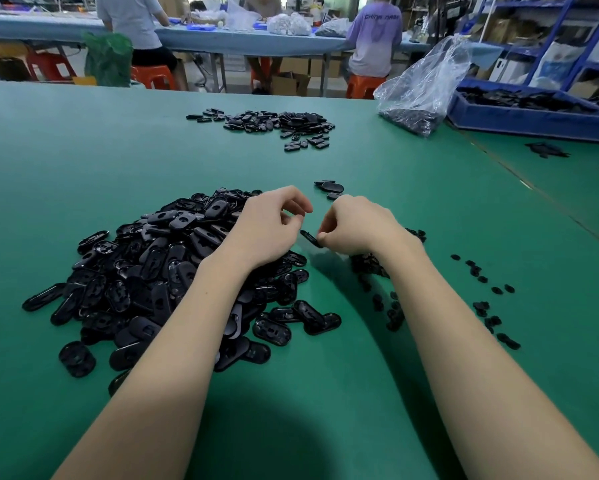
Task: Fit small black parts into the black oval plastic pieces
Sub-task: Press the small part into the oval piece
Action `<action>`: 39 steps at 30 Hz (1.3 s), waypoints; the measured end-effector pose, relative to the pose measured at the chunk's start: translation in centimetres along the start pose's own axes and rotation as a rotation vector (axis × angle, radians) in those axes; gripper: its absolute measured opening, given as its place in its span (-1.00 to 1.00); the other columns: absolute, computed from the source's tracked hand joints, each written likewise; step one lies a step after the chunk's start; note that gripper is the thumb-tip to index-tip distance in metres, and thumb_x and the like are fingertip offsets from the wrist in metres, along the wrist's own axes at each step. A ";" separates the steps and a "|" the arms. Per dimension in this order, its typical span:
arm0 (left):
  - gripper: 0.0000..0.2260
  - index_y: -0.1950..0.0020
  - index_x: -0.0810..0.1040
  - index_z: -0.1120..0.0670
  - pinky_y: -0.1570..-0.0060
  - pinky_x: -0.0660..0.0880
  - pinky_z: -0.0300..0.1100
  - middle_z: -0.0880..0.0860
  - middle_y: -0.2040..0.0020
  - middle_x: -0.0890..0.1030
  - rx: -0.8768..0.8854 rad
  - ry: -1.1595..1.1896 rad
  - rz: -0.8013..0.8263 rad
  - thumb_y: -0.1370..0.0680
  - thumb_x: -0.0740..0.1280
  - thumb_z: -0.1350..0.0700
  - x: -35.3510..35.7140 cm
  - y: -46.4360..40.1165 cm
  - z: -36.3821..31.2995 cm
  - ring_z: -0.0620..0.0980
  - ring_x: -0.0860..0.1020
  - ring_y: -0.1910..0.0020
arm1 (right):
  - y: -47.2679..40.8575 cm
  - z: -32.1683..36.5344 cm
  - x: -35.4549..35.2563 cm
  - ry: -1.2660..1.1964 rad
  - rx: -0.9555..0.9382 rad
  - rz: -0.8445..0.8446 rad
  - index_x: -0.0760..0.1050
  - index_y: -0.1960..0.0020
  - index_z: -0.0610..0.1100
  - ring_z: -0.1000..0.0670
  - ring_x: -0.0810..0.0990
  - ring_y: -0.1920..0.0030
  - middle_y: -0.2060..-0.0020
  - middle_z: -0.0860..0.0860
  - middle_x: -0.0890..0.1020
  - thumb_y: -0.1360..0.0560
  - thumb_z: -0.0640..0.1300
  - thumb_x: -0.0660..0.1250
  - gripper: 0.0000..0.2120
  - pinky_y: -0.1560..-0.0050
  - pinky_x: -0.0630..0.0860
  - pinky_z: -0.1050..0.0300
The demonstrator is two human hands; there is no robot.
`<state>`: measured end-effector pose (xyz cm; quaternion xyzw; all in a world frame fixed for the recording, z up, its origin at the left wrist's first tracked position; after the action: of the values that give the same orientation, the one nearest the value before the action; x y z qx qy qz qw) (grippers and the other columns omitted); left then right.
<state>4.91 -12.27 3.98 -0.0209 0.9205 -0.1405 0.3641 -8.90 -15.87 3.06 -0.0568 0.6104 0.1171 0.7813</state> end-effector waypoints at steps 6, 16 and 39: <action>-0.91 -0.05 0.66 -0.07 0.10 0.55 -0.25 -0.02 0.09 0.72 -0.126 0.263 0.110 -0.58 0.39 0.06 1.4 0.2 0.2 -0.15 0.66 0.13 | 1.0 -1.5 -2.6 -0.161 -0.039 0.005 0.67 0.15 0.05 -0.01 0.65 0.05 0.16 0.09 0.70 -0.52 0.04 0.37 -0.86 -0.05 0.62 0.00; -0.85 0.05 0.66 -0.08 -0.08 0.60 -0.05 0.03 0.09 0.71 -0.218 0.295 0.085 -0.50 0.45 0.19 2.0 0.5 1.3 0.03 0.67 0.07 | 2.6 -4.0 -3.6 0.018 0.067 0.040 0.68 0.16 0.20 0.00 0.66 -0.03 0.07 0.17 0.71 -0.43 0.01 0.45 -0.92 0.03 0.53 0.12; -0.96 0.04 0.64 -0.06 0.22 0.47 -0.30 -0.05 0.17 0.68 -0.148 0.162 0.013 -0.53 0.45 0.06 1.7 0.5 1.1 -0.16 0.60 0.30 | 2.8 -3.8 -1.8 0.113 0.106 0.068 0.68 0.03 0.15 -0.05 0.64 -0.06 -0.01 0.10 0.70 -0.48 0.03 0.46 -0.91 0.02 0.47 0.12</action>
<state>4.47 -12.27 1.95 -0.0301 0.9548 -0.0712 0.2870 -13.61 -14.22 4.01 -0.0013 0.6605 0.1076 0.7431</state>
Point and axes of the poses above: each hand's wrist, its own y-axis away from the middle knuckle, its own x-axis out of the palm, z = x × y, the point moved 7 cm from there along -y, towards the middle knuckle
